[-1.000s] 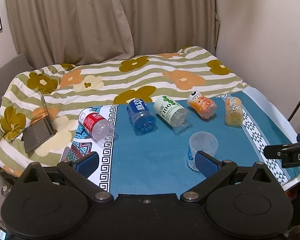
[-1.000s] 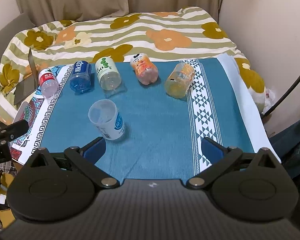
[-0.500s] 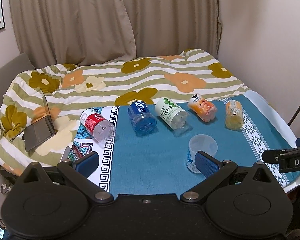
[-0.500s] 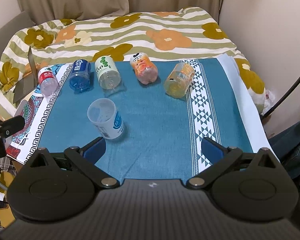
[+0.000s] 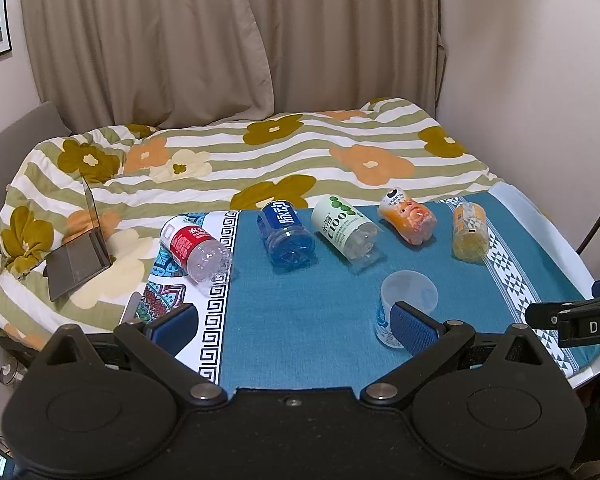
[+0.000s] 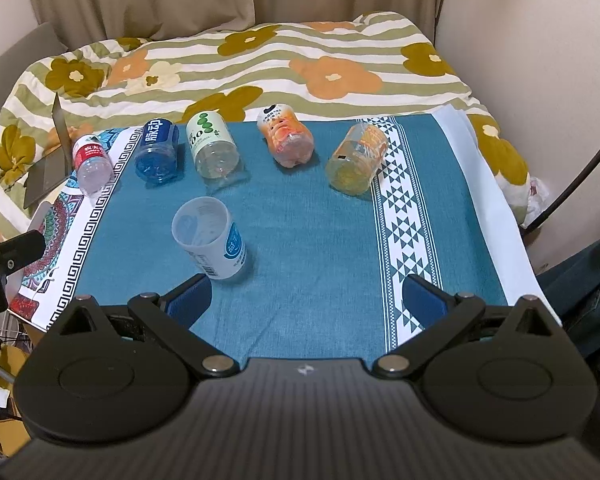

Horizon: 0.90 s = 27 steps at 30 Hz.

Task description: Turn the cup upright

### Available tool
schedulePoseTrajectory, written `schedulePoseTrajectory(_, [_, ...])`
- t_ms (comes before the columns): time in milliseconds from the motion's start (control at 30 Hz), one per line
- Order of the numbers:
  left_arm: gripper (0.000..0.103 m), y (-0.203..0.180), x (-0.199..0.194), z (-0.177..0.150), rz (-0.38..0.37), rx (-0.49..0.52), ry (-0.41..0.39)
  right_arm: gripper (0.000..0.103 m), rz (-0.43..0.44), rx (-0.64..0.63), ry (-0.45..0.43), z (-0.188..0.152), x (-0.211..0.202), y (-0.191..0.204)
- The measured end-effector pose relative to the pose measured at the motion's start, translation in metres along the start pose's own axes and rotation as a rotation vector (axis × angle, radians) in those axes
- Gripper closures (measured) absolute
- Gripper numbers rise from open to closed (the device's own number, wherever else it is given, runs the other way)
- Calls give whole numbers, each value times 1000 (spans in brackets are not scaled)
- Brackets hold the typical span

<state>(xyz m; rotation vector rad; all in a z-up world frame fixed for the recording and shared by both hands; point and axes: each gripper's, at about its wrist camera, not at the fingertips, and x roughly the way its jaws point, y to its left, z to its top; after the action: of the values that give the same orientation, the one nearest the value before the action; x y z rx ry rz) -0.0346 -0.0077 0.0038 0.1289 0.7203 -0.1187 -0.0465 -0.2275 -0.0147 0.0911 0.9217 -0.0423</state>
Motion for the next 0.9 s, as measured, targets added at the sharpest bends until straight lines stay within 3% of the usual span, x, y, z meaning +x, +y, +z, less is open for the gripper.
schedulePoseTrajectory(900, [0,0,2,3,17,-6,-20,0,-9,0,6,0,5,-1])
